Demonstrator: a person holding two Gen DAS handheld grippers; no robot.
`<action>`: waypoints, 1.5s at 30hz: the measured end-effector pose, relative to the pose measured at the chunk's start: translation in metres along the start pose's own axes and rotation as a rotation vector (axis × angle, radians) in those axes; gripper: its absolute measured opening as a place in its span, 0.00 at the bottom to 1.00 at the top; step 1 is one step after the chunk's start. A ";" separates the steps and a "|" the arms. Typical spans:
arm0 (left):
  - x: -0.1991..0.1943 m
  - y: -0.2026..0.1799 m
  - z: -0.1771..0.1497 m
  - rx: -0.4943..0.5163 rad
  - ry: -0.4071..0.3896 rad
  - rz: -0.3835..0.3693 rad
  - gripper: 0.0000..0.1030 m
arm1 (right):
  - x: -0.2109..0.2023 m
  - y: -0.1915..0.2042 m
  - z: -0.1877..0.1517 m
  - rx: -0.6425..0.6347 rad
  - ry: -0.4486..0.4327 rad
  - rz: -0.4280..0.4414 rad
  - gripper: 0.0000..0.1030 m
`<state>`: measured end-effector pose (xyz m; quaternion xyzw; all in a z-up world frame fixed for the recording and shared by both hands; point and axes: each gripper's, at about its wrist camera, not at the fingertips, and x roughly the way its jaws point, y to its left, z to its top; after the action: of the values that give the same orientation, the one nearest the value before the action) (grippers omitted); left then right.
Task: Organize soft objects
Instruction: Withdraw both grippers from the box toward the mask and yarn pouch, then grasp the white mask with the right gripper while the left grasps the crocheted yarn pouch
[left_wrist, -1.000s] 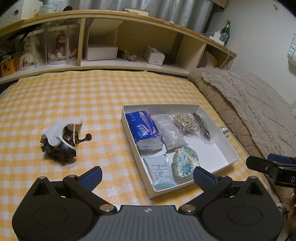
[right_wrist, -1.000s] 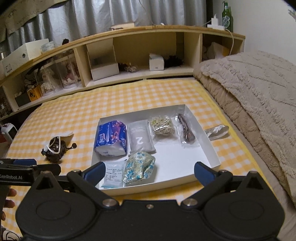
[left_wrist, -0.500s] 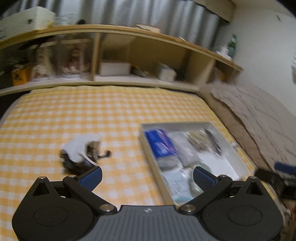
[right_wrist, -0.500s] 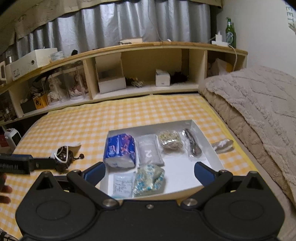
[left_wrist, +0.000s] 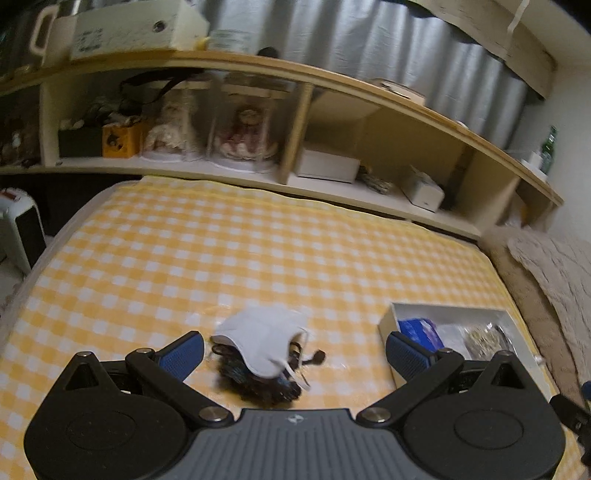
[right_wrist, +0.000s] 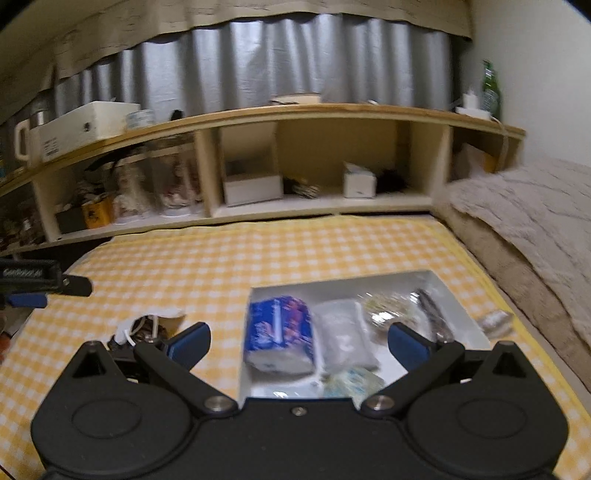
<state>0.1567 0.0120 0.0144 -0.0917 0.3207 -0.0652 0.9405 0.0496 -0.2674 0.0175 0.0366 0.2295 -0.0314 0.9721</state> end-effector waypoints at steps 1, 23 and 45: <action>0.004 0.004 0.002 -0.011 0.004 0.000 1.00 | 0.005 0.004 0.001 -0.005 -0.004 0.006 1.00; 0.090 0.041 -0.020 0.255 0.249 -0.131 1.00 | 0.151 0.113 0.049 -0.112 0.160 0.327 0.94; 0.128 0.066 -0.028 0.121 0.314 -0.176 0.64 | 0.249 0.190 0.020 -0.313 0.396 0.497 0.12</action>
<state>0.2442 0.0498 -0.0973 -0.0513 0.4498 -0.1801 0.8733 0.2959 -0.0911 -0.0656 -0.0528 0.3994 0.2494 0.8806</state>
